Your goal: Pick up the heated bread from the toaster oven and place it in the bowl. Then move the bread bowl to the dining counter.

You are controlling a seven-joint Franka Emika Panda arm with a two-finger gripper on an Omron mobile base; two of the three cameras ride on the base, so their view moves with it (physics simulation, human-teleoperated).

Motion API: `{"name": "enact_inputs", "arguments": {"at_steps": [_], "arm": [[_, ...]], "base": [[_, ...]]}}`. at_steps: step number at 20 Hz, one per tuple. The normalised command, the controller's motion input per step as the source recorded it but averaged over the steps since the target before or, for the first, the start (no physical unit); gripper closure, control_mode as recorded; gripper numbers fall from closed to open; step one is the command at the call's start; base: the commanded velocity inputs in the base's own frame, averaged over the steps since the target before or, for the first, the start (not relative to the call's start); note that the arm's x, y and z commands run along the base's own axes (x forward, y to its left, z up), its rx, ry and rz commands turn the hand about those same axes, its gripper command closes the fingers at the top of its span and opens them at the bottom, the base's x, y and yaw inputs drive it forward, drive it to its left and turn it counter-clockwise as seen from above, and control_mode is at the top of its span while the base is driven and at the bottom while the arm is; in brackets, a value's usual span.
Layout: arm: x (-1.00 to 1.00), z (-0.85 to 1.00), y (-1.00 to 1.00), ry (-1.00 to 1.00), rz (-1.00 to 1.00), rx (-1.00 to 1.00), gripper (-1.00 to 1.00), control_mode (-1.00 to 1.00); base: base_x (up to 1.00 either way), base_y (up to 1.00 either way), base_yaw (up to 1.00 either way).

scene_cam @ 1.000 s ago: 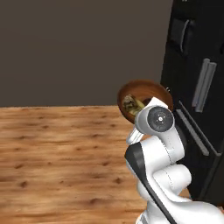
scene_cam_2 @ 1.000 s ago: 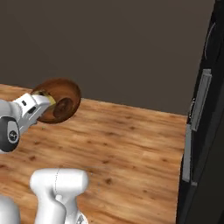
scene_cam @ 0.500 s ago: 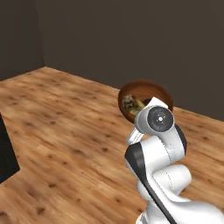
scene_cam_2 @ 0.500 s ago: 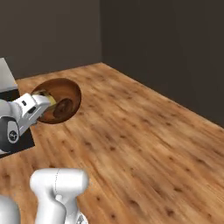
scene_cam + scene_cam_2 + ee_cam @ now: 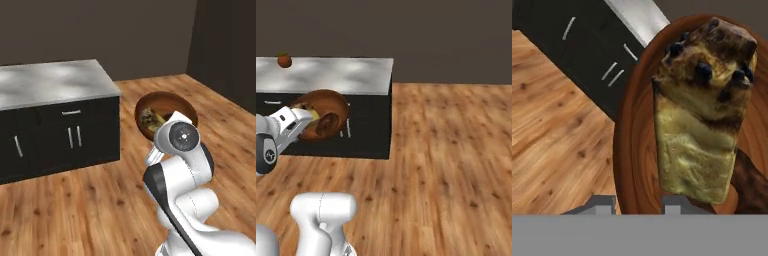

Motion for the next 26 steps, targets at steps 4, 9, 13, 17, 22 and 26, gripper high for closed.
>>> {"name": "enact_inputs", "arguments": {"at_steps": [4, 9, 13, 17, 22, 26], "arm": [[0.0, 0.0, 0.0, 0.0, 0.0, 0.0, 1.0, 1.0], [0.0, 0.0, 0.0, 0.0, 0.0, 0.0, 1.0, 1.0], [0.0, 0.0, 0.0, 0.0, 0.0, 0.0, 1.0, 1.0], [0.0, 0.0, 0.0, 0.0, 0.0, 0.0, 1.0, 1.0], [0.0, 0.0, 0.0, 0.0, 0.0, 0.0, 1.0, 1.0], [0.0, 0.0, 0.0, 0.0, 0.0, 0.0, 1.0, 1.0]], "base": [[1.0, 0.0, 0.58], [1.0, 0.0, 0.23], [1.0, 0.1, 0.02], [1.0, 0.87, -0.26], [1.0, 1.0, -0.38], [0.7, 0.57, -0.26]]}}
